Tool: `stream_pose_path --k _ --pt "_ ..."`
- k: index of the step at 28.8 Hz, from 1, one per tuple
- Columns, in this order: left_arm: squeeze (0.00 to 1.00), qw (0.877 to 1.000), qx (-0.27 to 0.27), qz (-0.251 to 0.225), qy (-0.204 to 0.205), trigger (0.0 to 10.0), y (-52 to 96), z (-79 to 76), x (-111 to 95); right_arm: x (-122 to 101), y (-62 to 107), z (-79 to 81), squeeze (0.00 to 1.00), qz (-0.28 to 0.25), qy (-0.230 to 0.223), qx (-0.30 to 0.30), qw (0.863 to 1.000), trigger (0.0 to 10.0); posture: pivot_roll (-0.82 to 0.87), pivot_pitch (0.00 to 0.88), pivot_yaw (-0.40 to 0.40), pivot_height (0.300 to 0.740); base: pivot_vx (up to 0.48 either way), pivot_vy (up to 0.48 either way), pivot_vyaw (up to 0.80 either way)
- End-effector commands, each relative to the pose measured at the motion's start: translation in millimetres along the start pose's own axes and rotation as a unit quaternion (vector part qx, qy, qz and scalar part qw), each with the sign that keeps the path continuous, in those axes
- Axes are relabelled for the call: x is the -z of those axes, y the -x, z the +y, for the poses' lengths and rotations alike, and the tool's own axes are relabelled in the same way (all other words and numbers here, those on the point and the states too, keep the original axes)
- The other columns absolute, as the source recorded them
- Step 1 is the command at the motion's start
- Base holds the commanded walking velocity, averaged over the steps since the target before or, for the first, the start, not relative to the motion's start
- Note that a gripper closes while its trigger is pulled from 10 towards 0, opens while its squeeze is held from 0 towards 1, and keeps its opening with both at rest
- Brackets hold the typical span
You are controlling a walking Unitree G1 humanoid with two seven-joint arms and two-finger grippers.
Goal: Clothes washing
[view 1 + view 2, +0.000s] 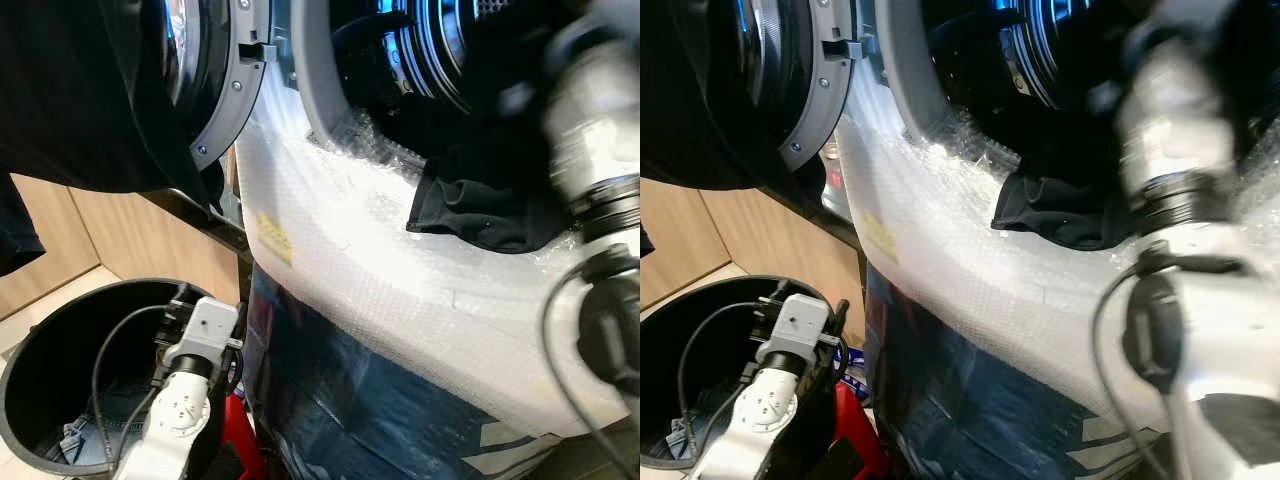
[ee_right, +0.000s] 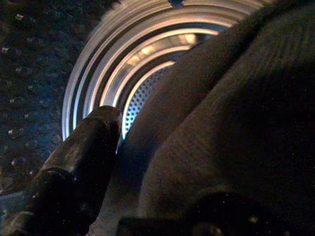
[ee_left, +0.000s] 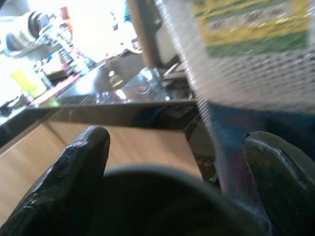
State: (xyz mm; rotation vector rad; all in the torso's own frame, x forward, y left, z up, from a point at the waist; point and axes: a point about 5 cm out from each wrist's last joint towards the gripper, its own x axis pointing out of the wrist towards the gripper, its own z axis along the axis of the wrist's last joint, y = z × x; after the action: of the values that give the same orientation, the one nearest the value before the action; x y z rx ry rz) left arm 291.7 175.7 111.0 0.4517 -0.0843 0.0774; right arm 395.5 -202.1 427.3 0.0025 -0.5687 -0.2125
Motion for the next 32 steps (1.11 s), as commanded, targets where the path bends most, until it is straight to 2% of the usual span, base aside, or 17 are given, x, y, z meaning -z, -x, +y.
stream_pose_path --k 1,3,4,5,6,7,8,9,10,11,16,19,22,25,26,28,32 --pt "0.0 1.0 0.016 -0.003 0.003 10.0 -0.4 -7.7 -4.8 23.8 11.4 26.4 1.0 0.04 0.022 -0.069 0.997 10.0 0.14 0.0 -0.076 0.74 0.0 0.0 0.0" --pt "0.0 1.0 0.019 -0.001 0.002 10.0 -0.3 -9.0 -4.3 32.9 15.4 31.3 1.0 0.049 0.014 -0.078 0.996 10.0 0.13 0.0 -0.075 0.74 0.0 0.0 0.0" --pt "0.0 1.0 0.02 0.0 0.004 10.0 -0.5 -9.3 -4.4 47.3 22.6 36.9 1.0 0.072 0.025 -0.092 0.993 10.0 0.13 0.0 -0.072 0.74 0.0 0.0 0.0" --pt "0.0 1.0 0.024 0.002 0.002 10.0 -0.8 -10.1 -3.9 60.0 29.4 40.2 1.0 0.094 0.014 -0.087 0.992 10.0 0.12 0.017 -0.071 0.74 0.0 0.0 0.0" --pt "0.0 1.0 0.024 0.002 0.002 10.0 -0.8 -10.1 -3.9 60.0 29.4 40.2 1.0 0.094 0.014 -0.087 0.992 10.0 0.12 0.017 -0.071 0.74 0.0 0.0 0.0" --pt "0.0 1.0 0.027 0.003 0.002 10.0 -1.0 -11.0 -3.3 72.9 38.4 41.5 1.0 0.118 -0.019 -0.07 0.99 10.0 0.11 0.017 -0.071 0.74 0.0 0.0 0.0" --pt "0.0 1.0 0.028 0.003 0.004 10.0 -1.0 -11.2 -3.1 76.8 41.9 41.5 1.0 0.125 -0.028 -0.064 0.99 10.0 0.11 0.017 -0.071 0.74 0.0 0.0 0.0" --pt "0.0 1.0 0.029 0.003 0.003 10.0 -1.1 -11.0 -3.6 78.0 47.9 40.1 0.62 0.121 -0.019 -0.062 0.991 10.0 0.11 0.032 -0.062 0.74 0.0 0.0 0.0" --pt "0.0 1.0 0.029 0.002 0.003 10.0 -1.2 -10.8 -4.0 78.1 52.3 39.0 0.62 0.117 -0.01 -0.061 0.991 10.0 0.11 0.032 -0.062 0.74 0.0 0.0 0.0" --pt "0.0 1.0 0.03 -0.002 0.005 10.0 -0.7 -11.1 -6.4 76.8 65.9 40.8 0.0 0.123 -0.013 -0.086 0.989 10.0 0.1 0.05 -0.071 0.74 0.0 0.0 0.0" --pt "0.0 1.0 0.023 0.004 0.013 10.0 3.1 -11.9 -4.0 65.6 92.1 28.4 0.0 0.121 -0.042 -0.095 0.987 10.0 0.08 0.059 -0.079 0.74 0.0 0.0 0.0" --pt "0.0 1.0 0.025 0.006 0.014 10.0 3.1 -12.8 -3.1 47.4 93.6 18.0 0.0 0.083 -0.06 -0.085 0.991 10.0 0.07 0.068 -0.079 0.74 0.0 0.0 0.0" --pt "0.0 1.0 0.027 0.002 0.014 10.0 2.6 -14.1 -4.6 22.6 94.3 16.4 0.0 0.035 -0.076 -0.118 0.989 10.0 0.07 0.072 -0.084 0.74 0.0 0.0 0.0" --pt "0.0 1.0 0.024 0.002 0.017 10.0 2.4 -14.1 -5.1 4.9 100.4 17.6 0.0 0.015 -0.082 -0.18 0.98 10.0 0.07 0.071 -0.09 0.74 0.0 0.0 0.0" --pt "0.0 1.0 0.024 0.002 0.017 10.0 2.4 -14.1 -5.1 4.9 100.4 17.6 0.0 0.015 -0.082 -0.18 0.98 10.0 0.07 0.071 -0.09 0.74 0.0 0.0 0.0" --pt "0.0 1.0 0.023 0.004 0.018 10.0 2.2 -14.5 -4.7 4.5 113.5 19.1 0.0 0.033 -0.07 -0.251 0.965 10.0 0.07 0.069 -0.094 0.74 0.0 0.0 0.0" --pt "0.0 1.0 0.023 0.003 0.018 10.0 1.6 -15.1 -5.8 12.3 127.9 18.9 0.0 0.064 -0.005 -0.302 0.951 10.0 0.06 0.077 -0.096 0.74 0.0 0.0 0.0"
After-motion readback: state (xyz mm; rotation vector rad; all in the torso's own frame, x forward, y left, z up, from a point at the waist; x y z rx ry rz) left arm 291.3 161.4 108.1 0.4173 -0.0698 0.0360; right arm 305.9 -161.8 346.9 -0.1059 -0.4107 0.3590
